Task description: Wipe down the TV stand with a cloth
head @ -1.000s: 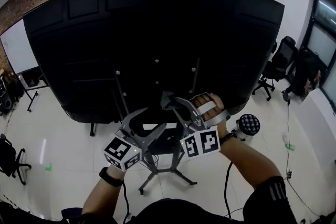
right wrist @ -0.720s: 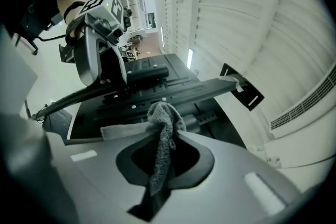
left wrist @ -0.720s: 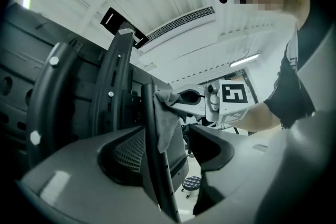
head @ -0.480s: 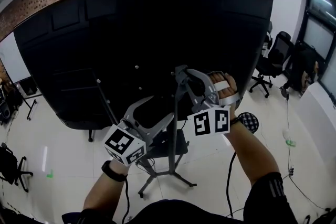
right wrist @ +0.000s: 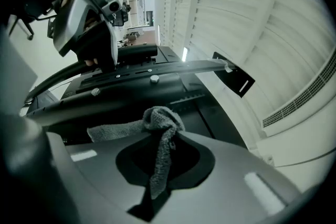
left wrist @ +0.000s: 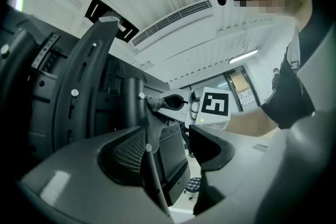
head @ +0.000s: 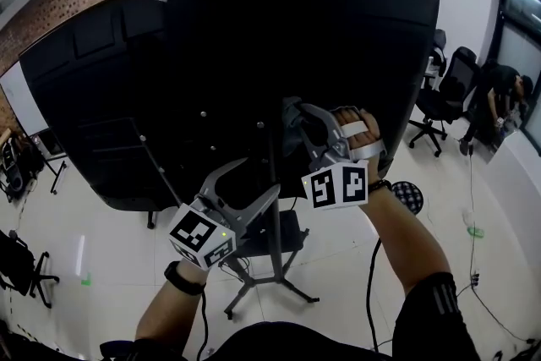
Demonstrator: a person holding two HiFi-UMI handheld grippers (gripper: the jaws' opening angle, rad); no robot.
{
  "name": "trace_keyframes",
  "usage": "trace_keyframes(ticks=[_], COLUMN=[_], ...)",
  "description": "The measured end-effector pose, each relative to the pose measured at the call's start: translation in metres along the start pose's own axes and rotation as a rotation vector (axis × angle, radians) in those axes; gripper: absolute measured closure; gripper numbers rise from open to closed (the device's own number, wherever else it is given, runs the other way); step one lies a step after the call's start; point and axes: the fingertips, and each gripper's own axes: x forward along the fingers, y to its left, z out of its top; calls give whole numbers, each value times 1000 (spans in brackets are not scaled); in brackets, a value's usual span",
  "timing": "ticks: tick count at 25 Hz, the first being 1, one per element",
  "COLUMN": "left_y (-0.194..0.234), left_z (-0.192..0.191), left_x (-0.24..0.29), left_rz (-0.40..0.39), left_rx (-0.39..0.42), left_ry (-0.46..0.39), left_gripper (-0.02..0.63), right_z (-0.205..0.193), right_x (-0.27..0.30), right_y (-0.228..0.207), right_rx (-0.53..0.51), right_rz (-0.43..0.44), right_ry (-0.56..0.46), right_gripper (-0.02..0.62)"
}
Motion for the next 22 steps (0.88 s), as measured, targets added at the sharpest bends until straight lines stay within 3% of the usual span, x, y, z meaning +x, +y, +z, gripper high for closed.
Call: trace_keyframes(ticks=[15, 18, 22], left_y=[-43, -42, -35], left_z=[-16, -18, -16], left_x=[53, 55, 48], left_rz=[-78, -74, -46], left_rx=[-41, -40, -41], left_ry=[-17, -17, -29], left_gripper=[322, 322, 322], right_z=[-119, -109, -56], right_x=[-52, -58, -58], right_y=[-43, -47, -29], right_rx=[72, 100, 143], right_rz=[-64, -70, -23], right_ry=[200, 171, 33], right_gripper=[575, 576, 575])
